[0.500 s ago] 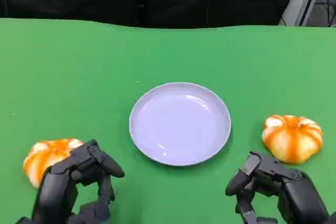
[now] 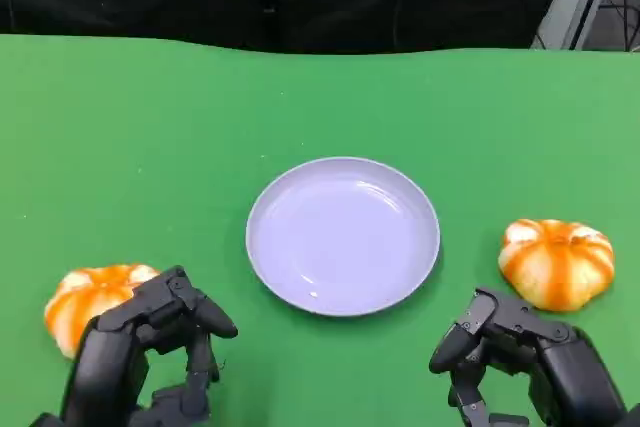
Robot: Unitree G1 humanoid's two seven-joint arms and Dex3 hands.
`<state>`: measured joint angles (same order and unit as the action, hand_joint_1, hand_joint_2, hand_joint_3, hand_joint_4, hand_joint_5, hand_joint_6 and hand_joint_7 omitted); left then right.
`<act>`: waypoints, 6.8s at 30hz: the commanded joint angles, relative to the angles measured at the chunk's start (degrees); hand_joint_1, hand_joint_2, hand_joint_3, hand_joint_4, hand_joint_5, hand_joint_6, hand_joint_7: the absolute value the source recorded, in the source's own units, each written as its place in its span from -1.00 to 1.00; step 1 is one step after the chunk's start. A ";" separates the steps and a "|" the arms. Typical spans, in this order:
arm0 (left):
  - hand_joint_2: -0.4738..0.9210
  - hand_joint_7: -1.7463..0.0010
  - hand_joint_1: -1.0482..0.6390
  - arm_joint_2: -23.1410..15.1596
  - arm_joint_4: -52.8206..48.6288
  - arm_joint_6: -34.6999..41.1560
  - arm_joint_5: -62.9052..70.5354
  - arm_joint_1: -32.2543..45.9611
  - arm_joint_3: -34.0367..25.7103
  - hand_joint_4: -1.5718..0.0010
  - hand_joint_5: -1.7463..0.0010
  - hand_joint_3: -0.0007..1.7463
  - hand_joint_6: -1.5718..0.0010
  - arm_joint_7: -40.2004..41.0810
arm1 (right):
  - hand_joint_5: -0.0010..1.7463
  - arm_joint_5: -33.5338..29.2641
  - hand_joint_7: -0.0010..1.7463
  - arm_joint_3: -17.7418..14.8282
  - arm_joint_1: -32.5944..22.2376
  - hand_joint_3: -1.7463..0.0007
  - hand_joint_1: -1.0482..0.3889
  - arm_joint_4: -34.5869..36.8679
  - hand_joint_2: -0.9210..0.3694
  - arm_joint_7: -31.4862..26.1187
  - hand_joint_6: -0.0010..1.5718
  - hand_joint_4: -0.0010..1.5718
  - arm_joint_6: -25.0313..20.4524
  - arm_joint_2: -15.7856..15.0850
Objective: Grasp the bread from the table and place it into the plate.
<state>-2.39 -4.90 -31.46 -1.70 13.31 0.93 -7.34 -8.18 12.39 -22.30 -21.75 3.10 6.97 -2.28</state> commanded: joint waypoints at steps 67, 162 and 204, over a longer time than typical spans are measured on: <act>1.00 0.95 -0.46 -15.91 -9.88 48.16 58.27 -19.52 12.87 0.76 0.88 -0.86 0.73 7.61 | 0.89 0.72 0.57 0.72 -0.41 -0.42 0.51 -1.16 -0.27 -0.37 -0.07 -0.09 -1.01 0.74; 1.00 0.99 -0.91 -8.06 -16.68 32.13 43.66 -42.22 28.10 1.00 1.00 -0.30 1.00 -3.08 | 0.91 -0.42 0.55 2.89 -1.02 -0.47 0.53 -1.54 -0.24 -1.47 -0.08 -0.09 -1.44 1.77; 1.00 0.68 0.02 -5.97 1.95 -6.11 -0.93 3.53 2.27 0.27 -0.27 -0.70 0.07 6.66 | 0.84 2.58 0.54 -0.84 -0.05 -0.58 0.50 3.73 -0.08 -0.48 0.04 0.01 2.20 0.80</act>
<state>-9.84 -4.62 -38.56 -0.67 15.64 3.62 -0.02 -6.90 12.62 -22.23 -18.66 2.20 7.85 -0.68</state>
